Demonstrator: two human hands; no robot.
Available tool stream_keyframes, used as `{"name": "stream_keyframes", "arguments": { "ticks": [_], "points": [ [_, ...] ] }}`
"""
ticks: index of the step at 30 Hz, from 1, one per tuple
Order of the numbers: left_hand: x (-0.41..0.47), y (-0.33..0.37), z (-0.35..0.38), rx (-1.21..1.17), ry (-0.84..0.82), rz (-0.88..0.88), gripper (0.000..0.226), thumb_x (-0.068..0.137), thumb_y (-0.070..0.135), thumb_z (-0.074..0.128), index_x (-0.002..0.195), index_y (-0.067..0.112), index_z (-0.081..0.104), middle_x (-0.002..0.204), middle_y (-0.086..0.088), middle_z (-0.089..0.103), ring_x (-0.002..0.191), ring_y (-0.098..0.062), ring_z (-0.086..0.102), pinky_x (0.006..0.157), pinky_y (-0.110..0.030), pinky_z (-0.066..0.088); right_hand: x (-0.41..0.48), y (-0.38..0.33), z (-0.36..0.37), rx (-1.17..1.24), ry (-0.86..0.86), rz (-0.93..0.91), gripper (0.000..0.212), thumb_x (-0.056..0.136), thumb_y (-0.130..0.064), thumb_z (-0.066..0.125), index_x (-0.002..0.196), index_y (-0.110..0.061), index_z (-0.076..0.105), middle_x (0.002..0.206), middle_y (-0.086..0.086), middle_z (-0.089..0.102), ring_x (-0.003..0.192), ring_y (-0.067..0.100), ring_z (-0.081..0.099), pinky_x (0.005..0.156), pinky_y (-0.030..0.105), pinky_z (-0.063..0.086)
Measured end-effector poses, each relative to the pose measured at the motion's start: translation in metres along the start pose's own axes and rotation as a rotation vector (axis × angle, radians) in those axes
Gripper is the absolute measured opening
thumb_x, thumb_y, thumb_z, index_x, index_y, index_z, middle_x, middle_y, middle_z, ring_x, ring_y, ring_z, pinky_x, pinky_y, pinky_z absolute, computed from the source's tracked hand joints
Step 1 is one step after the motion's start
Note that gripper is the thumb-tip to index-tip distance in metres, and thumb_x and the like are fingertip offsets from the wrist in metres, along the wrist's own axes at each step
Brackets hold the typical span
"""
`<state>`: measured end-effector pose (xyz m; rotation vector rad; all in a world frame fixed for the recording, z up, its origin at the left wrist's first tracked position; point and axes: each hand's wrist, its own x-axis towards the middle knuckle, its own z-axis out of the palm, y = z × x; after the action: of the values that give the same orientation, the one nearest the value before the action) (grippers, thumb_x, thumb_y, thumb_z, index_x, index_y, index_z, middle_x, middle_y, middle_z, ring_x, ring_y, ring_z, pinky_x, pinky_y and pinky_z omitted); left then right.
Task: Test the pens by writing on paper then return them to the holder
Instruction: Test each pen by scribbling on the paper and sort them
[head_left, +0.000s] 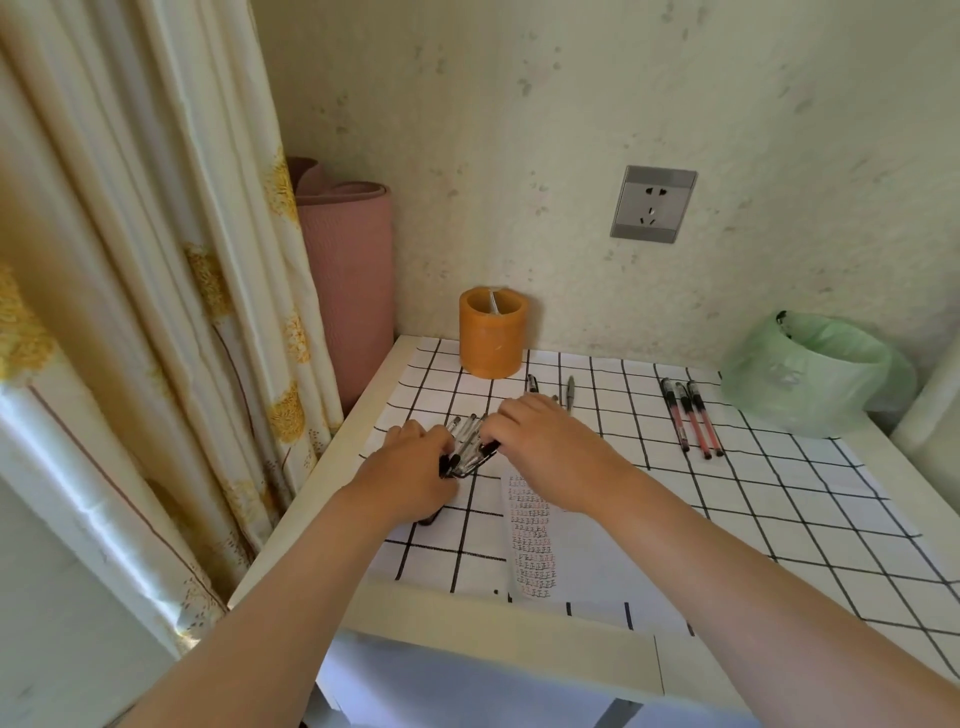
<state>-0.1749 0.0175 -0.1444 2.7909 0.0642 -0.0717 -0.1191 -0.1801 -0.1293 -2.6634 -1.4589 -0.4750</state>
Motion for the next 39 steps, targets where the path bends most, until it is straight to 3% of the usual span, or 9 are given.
{"name": "stream_keyframes", "arguments": {
  "ticks": [6, 10, 14, 18, 22, 28, 34, 36, 39],
  "points": [
    [-0.01, 0.009, 0.0, 0.083, 0.07, 0.024, 0.043, 0.094, 0.041, 0.054, 0.134, 0.027, 0.043, 0.129, 0.001, 0.042, 0.122, -0.018, 0.036, 0.093, -0.035, 0.042, -0.033, 0.002, -0.018, 0.117, -0.081, 0.194, 0.027, 0.099, -0.028, 0.047, 0.123, -0.025, 0.058, 0.104, 0.0, 0.062, 0.096, 0.024, 0.059, 0.077, 0.035, 0.045],
    [-0.017, 0.031, -0.006, -0.182, 0.153, 0.227, 0.037, 0.097, 0.031, 0.056, 0.133, 0.034, 0.051, 0.123, 0.012, 0.053, 0.113, -0.005, 0.045, 0.094, -0.027, 0.043, -0.048, 0.002, -0.029, 0.161, -0.171, 0.291, 0.033, 0.098, -0.054, 0.045, 0.12, -0.037, 0.063, 0.094, -0.005, 0.062, 0.087, 0.018, 0.06, 0.069, 0.033, 0.048],
    [-0.023, 0.056, -0.008, -0.285, 0.091, 0.351, 0.015, 0.092, 0.036, 0.063, 0.106, 0.044, 0.064, 0.098, 0.025, 0.063, 0.086, 0.0, 0.058, 0.078, -0.026, 0.051, -0.057, 0.003, -0.035, 0.225, -0.143, 0.318, 0.025, 0.099, -0.045, 0.048, 0.101, -0.028, 0.067, 0.082, -0.007, 0.061, 0.075, 0.014, 0.054, 0.064, 0.032, 0.044],
    [-0.019, 0.07, -0.008, -0.324, 0.142, 0.354, 0.012, 0.09, 0.031, 0.068, 0.091, 0.043, 0.065, 0.087, 0.03, 0.064, 0.078, -0.001, 0.058, 0.068, -0.022, 0.047, -0.062, 0.002, -0.037, 0.283, -0.109, 0.332, 0.023, 0.101, -0.034, 0.048, 0.093, -0.018, 0.063, 0.08, -0.003, 0.06, 0.074, 0.017, 0.054, 0.065, 0.035, 0.045],
    [-0.01, 0.079, -0.008, -0.429, 0.184, 0.361, 0.013, 0.088, 0.03, 0.072, 0.086, 0.041, 0.065, 0.085, 0.028, 0.066, 0.077, -0.001, 0.061, 0.068, -0.018, 0.048, -0.063, 0.007, -0.038, 0.258, 0.004, 0.357, 0.019, 0.1, -0.034, 0.049, 0.096, -0.021, 0.062, 0.077, -0.008, 0.057, 0.07, 0.015, 0.052, 0.062, 0.035, 0.043],
    [0.005, 0.08, -0.001, -0.433, 0.119, 0.363, 0.012, 0.087, 0.029, 0.073, 0.086, 0.038, 0.065, 0.084, 0.02, 0.068, 0.077, -0.007, 0.062, 0.073, -0.028, 0.054, -0.066, 0.021, -0.033, 0.176, -0.005, 0.36, 0.021, 0.099, -0.042, 0.046, 0.103, -0.029, 0.062, 0.067, -0.01, 0.053, 0.064, 0.02, 0.05, 0.057, 0.032, 0.037],
    [0.016, 0.074, -0.006, -0.494, 0.045, 0.348, 0.012, 0.085, 0.02, 0.077, 0.084, 0.03, 0.07, 0.078, 0.011, 0.069, 0.074, 0.0, 0.062, 0.065, -0.01, 0.045, -0.065, 0.029, -0.027, 0.24, -0.038, 0.36, 0.026, 0.099, -0.052, 0.044, 0.098, -0.033, 0.062, 0.06, -0.008, 0.054, 0.059, 0.015, 0.053, 0.059, 0.032, 0.046],
    [0.018, 0.073, -0.007, -0.484, 0.028, 0.348, 0.011, 0.086, 0.02, 0.076, 0.086, 0.029, 0.069, 0.08, 0.01, 0.07, 0.076, -0.002, 0.063, 0.067, -0.011, 0.047, -0.063, 0.033, -0.025, 0.296, -0.081, 0.376, 0.03, 0.097, -0.058, 0.043, 0.11, -0.038, 0.062, 0.064, -0.01, 0.059, 0.064, 0.012, 0.057, 0.062, 0.032, 0.048],
    [0.019, 0.068, -0.003, -0.335, 0.033, 0.29, 0.011, 0.088, 0.026, 0.073, 0.087, 0.034, 0.065, 0.084, 0.017, 0.067, 0.079, -0.003, 0.063, 0.069, -0.018, 0.05, -0.066, 0.041, -0.016, 0.311, -0.161, 0.434, 0.047, 0.096, -0.054, 0.039, 0.141, -0.041, 0.039, 0.079, -0.012, 0.061, 0.082, 0.017, 0.063, 0.067, 0.034, 0.045]
  ]
}}
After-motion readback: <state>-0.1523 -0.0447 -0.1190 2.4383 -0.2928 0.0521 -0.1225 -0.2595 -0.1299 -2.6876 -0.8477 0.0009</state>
